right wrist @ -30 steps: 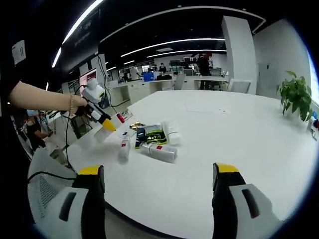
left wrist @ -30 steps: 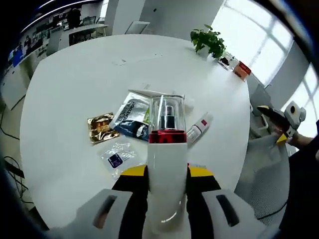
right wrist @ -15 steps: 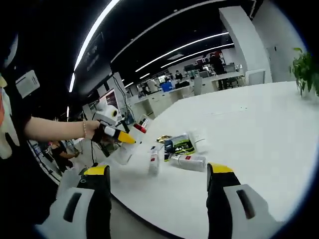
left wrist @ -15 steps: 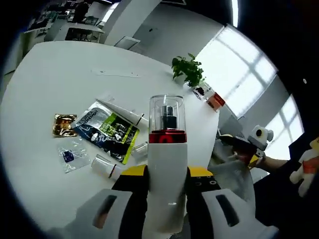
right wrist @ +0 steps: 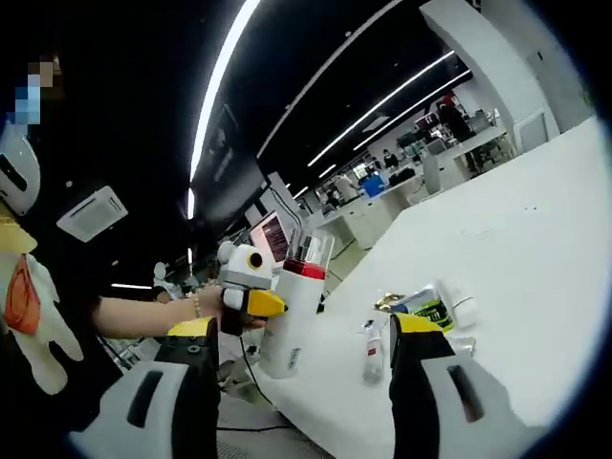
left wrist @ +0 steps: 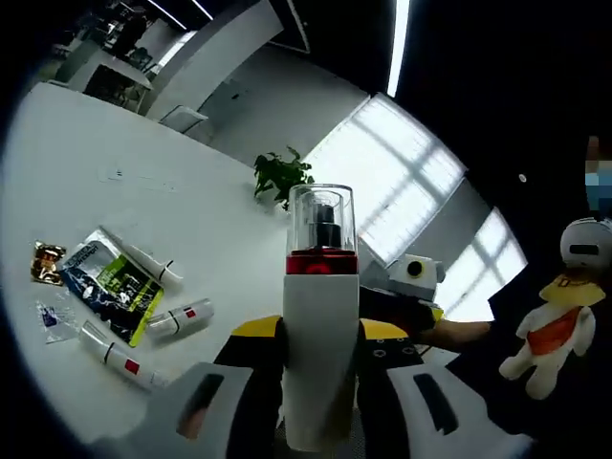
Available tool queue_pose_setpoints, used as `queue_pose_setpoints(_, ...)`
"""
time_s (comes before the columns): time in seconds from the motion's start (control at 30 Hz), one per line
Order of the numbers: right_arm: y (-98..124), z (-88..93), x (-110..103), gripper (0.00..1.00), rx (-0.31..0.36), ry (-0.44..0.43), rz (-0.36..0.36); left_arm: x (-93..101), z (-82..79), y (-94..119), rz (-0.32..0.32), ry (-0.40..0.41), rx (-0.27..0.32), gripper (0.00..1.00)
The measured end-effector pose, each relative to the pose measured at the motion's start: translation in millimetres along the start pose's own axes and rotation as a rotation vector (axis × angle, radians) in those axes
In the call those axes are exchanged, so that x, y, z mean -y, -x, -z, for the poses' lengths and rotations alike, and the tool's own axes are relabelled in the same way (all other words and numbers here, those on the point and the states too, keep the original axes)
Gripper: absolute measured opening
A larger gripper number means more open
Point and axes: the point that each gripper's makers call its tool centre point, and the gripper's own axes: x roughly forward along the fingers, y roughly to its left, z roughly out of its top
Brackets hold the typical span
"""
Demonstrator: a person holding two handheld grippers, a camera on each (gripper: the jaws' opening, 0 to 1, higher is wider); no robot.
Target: Arrange the skincare products in the storage area until every visible bottle or jar stands upright without overlapping.
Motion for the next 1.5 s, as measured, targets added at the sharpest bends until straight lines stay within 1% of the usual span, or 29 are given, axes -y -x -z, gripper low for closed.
queue_pose_setpoints(0.07,-4.2,0.7,-6.4,0.69,-0.030,0.031,-0.029,9.2,0.9,-1.7,0.025,-0.008,0.005,0.31)
queue_pose_setpoints(0.13,-8.1,-0.5,-10.4,0.66,-0.038,0.016,-0.058,18.7,3.0,-4.3,0.049,-0.006,0.005,0.31)
queue_pose_setpoints(0.17,-11.0,-1.9,-15.9,0.65,-0.036,-0.018,-0.089,25.3,4.2,-6.2,0.067,-0.009,0.006,0.31)
queue_pose_setpoints(0.27,-16.4,-9.0,-21.5,0.58,-0.017,-0.024,-0.115,37.5,7.4,-10.3,0.097,-0.013,0.004,0.31)
queue_pose_setpoints(0.3,-18.9,-12.0,-27.7,0.55,-0.009,-0.044,-0.140,41.3,8.4,-11.6,0.107,-0.016,0.003,0.31)
queue_pose_setpoints(0.33,-19.5,-13.2,-29.3,0.53,-0.005,-0.053,-0.147,46.3,9.8,-13.4,0.124,-0.022,0.002,0.31)
queue_pose_setpoints(0.43,-22.3,-17.9,-33.1,0.48,0.011,-0.076,-0.171,53.7,13.0,-17.9,0.141,-0.017,-0.003,0.31)
queue_pose_setpoints(0.63,-21.2,-12.6,-40.8,0.44,-0.012,-0.095,-0.204,66.6,18.4,-26.2,0.174,-0.019,-0.009,0.31)
queue_pose_setpoints(0.67,-20.6,-10.4,-43.8,0.42,-0.023,-0.098,-0.216,69.4,19.9,-27.8,0.179,-0.020,-0.014,0.31)
queue_pose_setpoints(0.7,-20.2,-10.7,-44.4,0.38,-0.021,-0.101,-0.218,70.9,21.2,-28.6,0.182,-0.022,-0.019,0.31)
queue_pose_setpoints(0.73,-18.5,-10.9,-48.9,0.36,-0.021,-0.093,-0.240,71.8,22.6,-30.2,0.183,-0.022,-0.024,0.31)
queue_pose_setpoints(0.8,-16.0,-11.5,-51.8,0.32,-0.019,-0.085,-0.247,71.1,24.4,-31.3,0.182,-0.015,-0.028,0.31)
queue_pose_setpoints(0.87,-14.5,-11.2,-49.4,0.32,-0.011,-0.052,-0.219,70.6,25.3,-31.5,0.179,-0.008,-0.027,0.31)
queue_pose_setpoints(0.97,-12.8,-11.5,-46.0,0.31,0.004,-0.057,-0.190,69.0,25.5,-32.9,0.167,0.001,-0.024,0.31)
queue_pose_setpoints(1.07,-10.4,-13.6,-44.8,0.29,0.023,-0.088,-0.169,70.9,24.9,-34.5,0.173,0.007,-0.023,0.31)
queue_pose_setpoints(1.13,-9.2,-15.8,-46.1,0.29,0.027,-0.085,-0.150,74.3,24.4,-35.8,0.177,0.001,-0.026,0.29)
queue_pose_setpoints(1.17,-9.2,-15.8,-44.4,0.29,0.017,-0.058,-0.123,76.2,24.7,-36.0,0.180,-0.007,-0.036,0.28)
queue_pose_setpoints(1.23,-8.8,-14.9,-44.3,0.29,-0.007,-0.041,-0.092,72.3,25.2,-35.5,0.153,-0.047,-0.051,0.28)
queue_pose_setpoints(1.27,-8.9,-14.7,-44.0,0.28,-0.010,-0.031,-0.080,71.2,23.2,-37.0,0.127,-0.063,-0.043,0.29)
queue_pose_setpoints(1.33,-9.4,-14.5,-43.4,0.28,-0.019,0.000,-0.048,66.7,22.5,-37.9,0.080,-0.122,-0.056,0.29)
queue_pose_setpoints(1.47,-8.5,-15.9,-39.4,0.28,-0.027,0.018,-0.013,65.0,20.7,-39.0,0.027,-0.154,-0.053,0.31)
queue_pose_setpoints(1.5,-8.3,-16.2,-38.4,0.28,-0.031,0.026,-0.003,63.7,20.0,-38.9,0.005,-0.170,-0.052,0.31)
